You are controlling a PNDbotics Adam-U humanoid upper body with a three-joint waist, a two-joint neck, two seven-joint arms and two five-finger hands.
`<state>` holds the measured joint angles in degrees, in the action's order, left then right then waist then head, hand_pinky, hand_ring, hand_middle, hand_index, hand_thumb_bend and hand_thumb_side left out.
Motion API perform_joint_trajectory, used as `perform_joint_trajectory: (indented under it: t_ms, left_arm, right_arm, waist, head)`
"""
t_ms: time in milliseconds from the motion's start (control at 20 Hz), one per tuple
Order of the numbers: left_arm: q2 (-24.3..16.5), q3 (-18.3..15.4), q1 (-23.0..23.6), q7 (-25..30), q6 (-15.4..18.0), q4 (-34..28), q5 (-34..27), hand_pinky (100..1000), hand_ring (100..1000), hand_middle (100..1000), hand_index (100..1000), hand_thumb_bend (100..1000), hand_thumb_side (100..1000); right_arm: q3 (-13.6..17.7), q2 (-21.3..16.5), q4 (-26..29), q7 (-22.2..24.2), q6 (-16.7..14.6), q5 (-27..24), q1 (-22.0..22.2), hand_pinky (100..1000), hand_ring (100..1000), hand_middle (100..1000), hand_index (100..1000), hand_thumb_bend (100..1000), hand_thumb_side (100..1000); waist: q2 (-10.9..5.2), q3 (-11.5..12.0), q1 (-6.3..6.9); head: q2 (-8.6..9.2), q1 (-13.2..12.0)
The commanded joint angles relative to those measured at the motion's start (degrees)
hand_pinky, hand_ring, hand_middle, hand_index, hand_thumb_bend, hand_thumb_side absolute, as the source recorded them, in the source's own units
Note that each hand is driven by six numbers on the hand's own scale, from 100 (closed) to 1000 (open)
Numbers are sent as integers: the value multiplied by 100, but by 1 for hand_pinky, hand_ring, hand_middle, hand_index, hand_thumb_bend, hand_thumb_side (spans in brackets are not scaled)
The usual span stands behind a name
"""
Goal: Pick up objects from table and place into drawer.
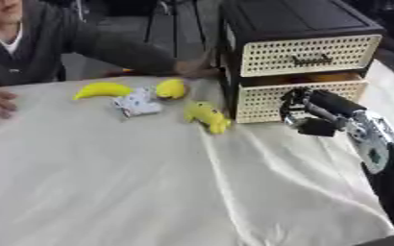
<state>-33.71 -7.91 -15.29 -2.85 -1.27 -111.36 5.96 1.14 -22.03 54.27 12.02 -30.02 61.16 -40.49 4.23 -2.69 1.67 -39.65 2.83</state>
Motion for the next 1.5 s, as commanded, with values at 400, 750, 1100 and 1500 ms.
perform_joint_trajectory:
  t_ms: [400,750,1100,1500]
  left_arm:
    - [-80,-45,-50,8,26,-61,-32,618,501,587,728,542,811]
    - [-72,-40,-35,13,44,-78,-47,620,501,586,729,541,811]
    - [-45,-20,-49,41,61,-91,-62,621,490,585,729,540,812]
    - [-21,-5,-77,62,73,-109,-79,623,490,584,728,539,813]
  right_arm:
    - [187,-538,-408,-400,242,459,-262,604,794,812,770,100,1000]
    - [254,-606,-441,-691,342,569,-318,618,807,817,786,100,1000]
    - [320,-587,-416,-863,406,535,-427,615,807,818,787,100,1000]
    - [298,-395,-433,-772,377,469,-497,611,805,820,785,100,1000]
  waist:
    - [-58,84,32]
    - [-59,132,74]
    - [-35,218,101]
    - [1,300,120]
  head:
    - [70,39]
    - [96,58]
    - [139,88]
    - [155,128]
